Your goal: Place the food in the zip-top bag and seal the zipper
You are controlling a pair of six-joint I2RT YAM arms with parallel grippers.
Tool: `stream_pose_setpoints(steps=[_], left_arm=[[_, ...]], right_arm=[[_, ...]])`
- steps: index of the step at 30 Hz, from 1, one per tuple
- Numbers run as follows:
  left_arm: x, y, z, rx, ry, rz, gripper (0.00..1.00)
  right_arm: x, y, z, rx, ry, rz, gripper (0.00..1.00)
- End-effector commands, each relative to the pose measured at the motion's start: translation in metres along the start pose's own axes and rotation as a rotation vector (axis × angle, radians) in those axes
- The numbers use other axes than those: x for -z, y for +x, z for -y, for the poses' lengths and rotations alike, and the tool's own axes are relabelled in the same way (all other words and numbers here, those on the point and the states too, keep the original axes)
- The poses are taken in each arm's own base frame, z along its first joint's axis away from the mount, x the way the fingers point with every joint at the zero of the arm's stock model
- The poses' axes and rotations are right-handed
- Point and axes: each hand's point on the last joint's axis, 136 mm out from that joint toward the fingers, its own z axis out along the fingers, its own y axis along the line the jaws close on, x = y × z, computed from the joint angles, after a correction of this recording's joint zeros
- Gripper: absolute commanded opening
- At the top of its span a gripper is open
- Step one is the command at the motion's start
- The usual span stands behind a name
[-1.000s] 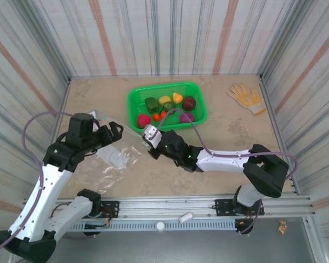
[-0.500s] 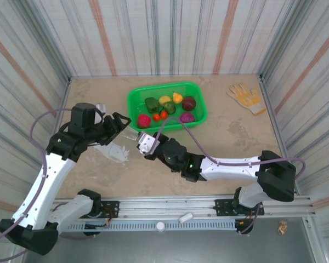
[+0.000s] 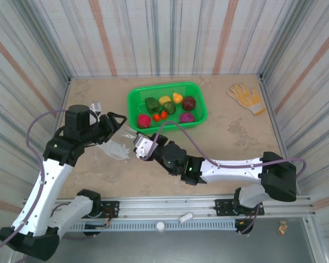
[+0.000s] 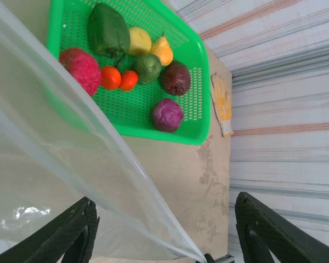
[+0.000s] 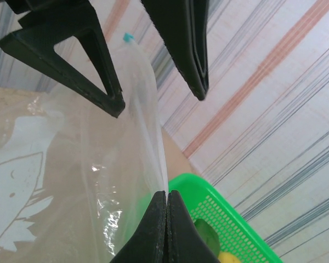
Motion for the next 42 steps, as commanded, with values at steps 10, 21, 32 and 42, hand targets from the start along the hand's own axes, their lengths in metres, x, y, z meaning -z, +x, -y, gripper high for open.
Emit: stream_pose_setpoints(steps=[10, 21, 32, 42], left_arm=[[0.007, -0.005, 0.004, -0.045, 0.099, 0.043, 0.51], [0.006, -0.007, -0.003, -0.062, 0.084, 0.062, 0.48], [-0.003, -0.009, -0.007, -0.056, 0.086, 0.055, 0.31], [-0.009, -0.008, -0.015, -0.052, 0.078, 0.046, 0.19]], right_arm=[[0.003, -0.014, 0.023, -0.072, 0.076, 0.024, 0.00], [0.001, -0.005, 0.028, -0.105, 0.097, 0.004, 0.00], [-0.001, 0.000, 0.027, -0.112, 0.097, -0.007, 0.00], [-0.004, 0.002, 0.024, -0.108, 0.092, -0.013, 0.00]])
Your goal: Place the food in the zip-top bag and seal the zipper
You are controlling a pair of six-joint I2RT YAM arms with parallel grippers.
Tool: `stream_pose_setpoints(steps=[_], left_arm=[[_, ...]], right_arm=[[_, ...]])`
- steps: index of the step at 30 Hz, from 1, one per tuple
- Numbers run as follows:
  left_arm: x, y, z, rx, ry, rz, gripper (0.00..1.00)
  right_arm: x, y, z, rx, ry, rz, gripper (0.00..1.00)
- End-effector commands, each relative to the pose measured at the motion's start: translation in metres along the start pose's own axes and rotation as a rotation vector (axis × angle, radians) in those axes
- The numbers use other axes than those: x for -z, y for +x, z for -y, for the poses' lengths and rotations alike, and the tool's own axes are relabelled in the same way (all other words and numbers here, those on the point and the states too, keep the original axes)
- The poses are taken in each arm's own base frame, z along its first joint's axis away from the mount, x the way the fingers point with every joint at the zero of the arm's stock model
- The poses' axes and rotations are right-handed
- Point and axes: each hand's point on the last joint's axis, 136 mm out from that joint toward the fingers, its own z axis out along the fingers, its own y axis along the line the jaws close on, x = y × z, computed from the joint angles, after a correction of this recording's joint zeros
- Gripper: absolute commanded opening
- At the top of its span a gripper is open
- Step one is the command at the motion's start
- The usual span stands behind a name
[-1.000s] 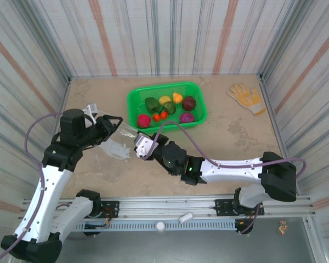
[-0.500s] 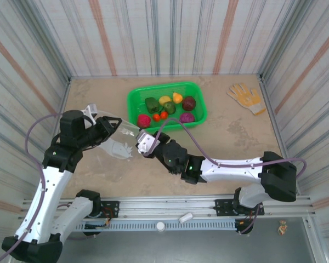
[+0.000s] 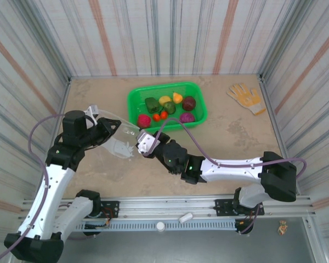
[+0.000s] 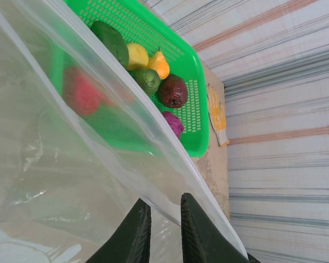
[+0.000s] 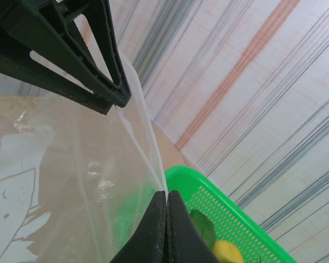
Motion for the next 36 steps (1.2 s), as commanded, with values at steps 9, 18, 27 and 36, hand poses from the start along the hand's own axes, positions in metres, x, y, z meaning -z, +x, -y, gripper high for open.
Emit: stream_pose_setpoints(steps=[9, 18, 27, 36], left_arm=[[0.001, -0.007, -0.003, -0.106, -0.036, 0.011, 0.06], [0.003, -0.015, 0.008, -0.231, -0.063, -0.018, 0.00], [-0.014, 0.019, 0.052, -0.464, 0.012, -0.260, 0.00], [-0.016, 0.067, 0.061, -0.651, 0.016, -0.460, 0.00]], right_arm=[[0.002, 0.003, -0.005, -0.058, -0.061, -0.015, 0.03], [0.030, -0.002, -0.021, -0.178, -0.371, -0.087, 0.38], [0.038, -0.018, 0.027, -0.552, -0.471, -0.169, 0.46], [0.034, -0.002, 0.031, -0.830, -0.565, -0.264, 0.41]])
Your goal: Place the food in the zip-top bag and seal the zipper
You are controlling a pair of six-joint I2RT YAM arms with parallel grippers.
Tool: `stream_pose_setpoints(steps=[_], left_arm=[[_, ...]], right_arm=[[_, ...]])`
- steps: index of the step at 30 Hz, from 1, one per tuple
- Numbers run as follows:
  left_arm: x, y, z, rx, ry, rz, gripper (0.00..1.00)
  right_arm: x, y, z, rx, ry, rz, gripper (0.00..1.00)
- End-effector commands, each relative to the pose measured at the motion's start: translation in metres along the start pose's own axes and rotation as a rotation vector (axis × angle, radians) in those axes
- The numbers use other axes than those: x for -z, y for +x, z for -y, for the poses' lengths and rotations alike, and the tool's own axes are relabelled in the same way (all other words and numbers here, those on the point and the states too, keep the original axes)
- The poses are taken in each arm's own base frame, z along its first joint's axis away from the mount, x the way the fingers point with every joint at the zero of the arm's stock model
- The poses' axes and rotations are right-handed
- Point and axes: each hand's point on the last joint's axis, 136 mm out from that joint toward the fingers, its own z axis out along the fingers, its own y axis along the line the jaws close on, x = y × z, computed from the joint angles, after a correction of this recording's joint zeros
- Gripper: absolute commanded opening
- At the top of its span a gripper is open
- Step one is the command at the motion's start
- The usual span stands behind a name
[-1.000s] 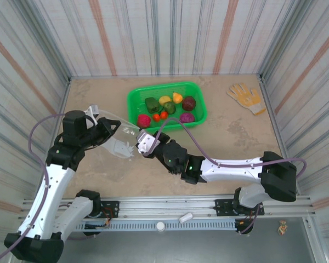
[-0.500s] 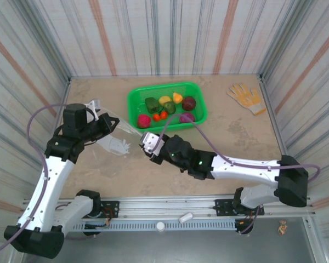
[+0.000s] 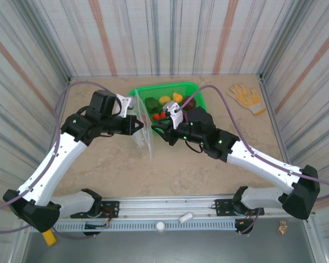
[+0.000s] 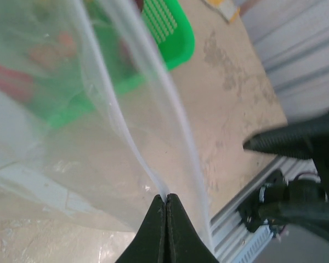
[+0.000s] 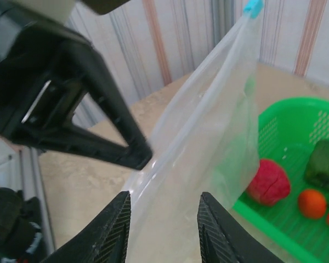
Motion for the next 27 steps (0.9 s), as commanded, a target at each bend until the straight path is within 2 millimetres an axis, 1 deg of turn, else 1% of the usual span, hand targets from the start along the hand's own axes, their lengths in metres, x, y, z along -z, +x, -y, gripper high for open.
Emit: stream_pose_setpoints(steps=[1, 3, 6, 10, 14, 15, 18, 20, 23, 27], left_arm=[[0.010, 0.014, 0.005, -0.072, 0.009, -0.054, 0.00], [0.010, 0.019, 0.007, -0.073, 0.028, -0.065, 0.00], [0.012, 0.023, 0.014, -0.069, 0.068, -0.057, 0.00], [0.014, 0.024, 0.021, -0.060, 0.118, -0.031, 0.00], [0.008, 0.029, 0.017, -0.044, 0.101, -0.038, 0.00], [0.008, 0.030, 0.015, -0.044, 0.092, -0.037, 0.00], [0.009, 0.032, 0.009, -0.046, 0.055, -0.026, 0.00], [0.011, 0.032, 0.005, -0.049, 0.030, -0.013, 0.00], [0.012, 0.032, -0.001, -0.052, -0.003, 0.000, 0.00], [0.011, 0.032, 0.000, -0.054, 0.001, -0.004, 0.00]], right_arm=[[-0.002, 0.015, -0.022, -0.134, -0.134, -0.091, 0.45], [-0.007, 0.021, -0.026, -0.146, -0.142, -0.141, 0.51], [-0.015, 0.028, -0.028, -0.158, -0.135, -0.196, 0.56], [-0.027, 0.035, -0.031, -0.143, -0.118, -0.229, 0.60], [-0.036, 0.040, -0.029, -0.119, -0.082, -0.250, 0.60], [-0.037, 0.041, -0.027, -0.110, -0.062, -0.258, 0.60], [-0.035, 0.044, -0.011, -0.070, 0.040, -0.259, 0.55], [-0.030, 0.043, 0.000, -0.041, 0.098, -0.250, 0.53], [-0.023, 0.043, 0.007, -0.014, 0.135, -0.239, 0.52], [-0.020, 0.046, 0.019, -0.009, 0.185, -0.262, 0.49]])
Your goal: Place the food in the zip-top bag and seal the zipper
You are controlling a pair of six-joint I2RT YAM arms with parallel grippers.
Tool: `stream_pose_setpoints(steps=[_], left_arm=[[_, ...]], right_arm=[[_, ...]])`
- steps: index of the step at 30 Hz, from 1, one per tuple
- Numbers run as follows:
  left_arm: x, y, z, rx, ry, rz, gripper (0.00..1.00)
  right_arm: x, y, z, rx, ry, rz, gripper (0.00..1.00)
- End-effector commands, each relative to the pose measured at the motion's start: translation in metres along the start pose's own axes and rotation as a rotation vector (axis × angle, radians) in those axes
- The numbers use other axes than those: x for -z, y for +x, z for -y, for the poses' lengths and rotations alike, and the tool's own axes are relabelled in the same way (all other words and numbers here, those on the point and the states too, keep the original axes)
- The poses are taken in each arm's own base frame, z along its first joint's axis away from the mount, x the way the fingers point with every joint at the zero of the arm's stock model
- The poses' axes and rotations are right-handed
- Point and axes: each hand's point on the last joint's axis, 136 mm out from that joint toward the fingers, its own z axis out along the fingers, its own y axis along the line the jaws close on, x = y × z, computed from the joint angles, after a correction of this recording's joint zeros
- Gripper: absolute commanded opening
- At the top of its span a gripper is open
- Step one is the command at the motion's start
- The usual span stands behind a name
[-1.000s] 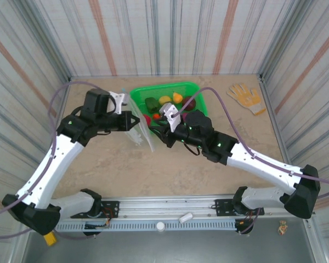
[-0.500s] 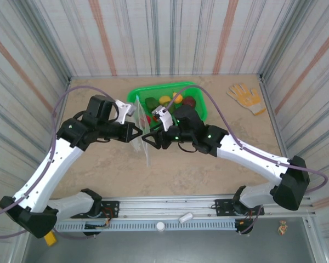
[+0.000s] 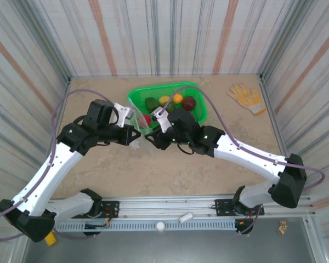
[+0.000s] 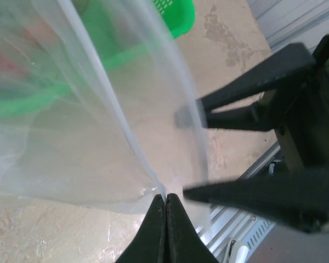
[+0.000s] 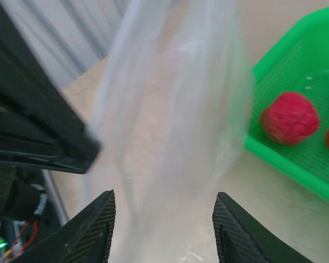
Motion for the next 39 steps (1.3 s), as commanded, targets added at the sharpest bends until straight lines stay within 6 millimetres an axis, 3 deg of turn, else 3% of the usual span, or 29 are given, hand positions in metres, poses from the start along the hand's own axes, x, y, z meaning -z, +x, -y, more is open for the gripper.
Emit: stream_pose_setpoints(steps=[1, 5, 10, 19, 25, 29, 32, 39], left_arm=[[0.003, 0.002, 0.004, -0.013, 0.000, 0.003, 0.00], [0.000, 0.004, 0.007, -0.043, -0.002, -0.010, 0.00], [-0.004, 0.008, 0.010, -0.070, -0.010, -0.032, 0.00], [0.001, 0.008, 0.007, -0.063, -0.041, -0.028, 0.00], [0.005, 0.005, -0.008, 0.008, -0.112, 0.004, 0.00], [-0.005, 0.004, -0.014, 0.175, -0.051, 0.039, 0.13], [-0.010, 0.004, -0.017, 0.250, -0.037, 0.067, 0.15], [0.002, 0.000, -0.026, 0.266, -0.102, 0.124, 0.40]], right_arm=[[0.005, 0.006, 0.022, 0.029, 0.109, -0.033, 0.48], [-0.002, 0.011, 0.028, 0.008, 0.115, -0.067, 0.45], [-0.012, 0.003, 0.022, -0.010, 0.075, -0.090, 0.37], [-0.027, -0.012, 0.018, -0.130, 0.024, -0.075, 0.00], [-0.026, -0.021, 0.019, -0.230, 0.024, -0.002, 0.00], [-0.024, -0.030, 0.011, -0.291, 0.045, 0.079, 0.00], [-0.024, -0.036, 0.002, -0.276, 0.086, 0.122, 0.00], [-0.021, -0.041, -0.008, -0.239, 0.168, 0.190, 0.00]])
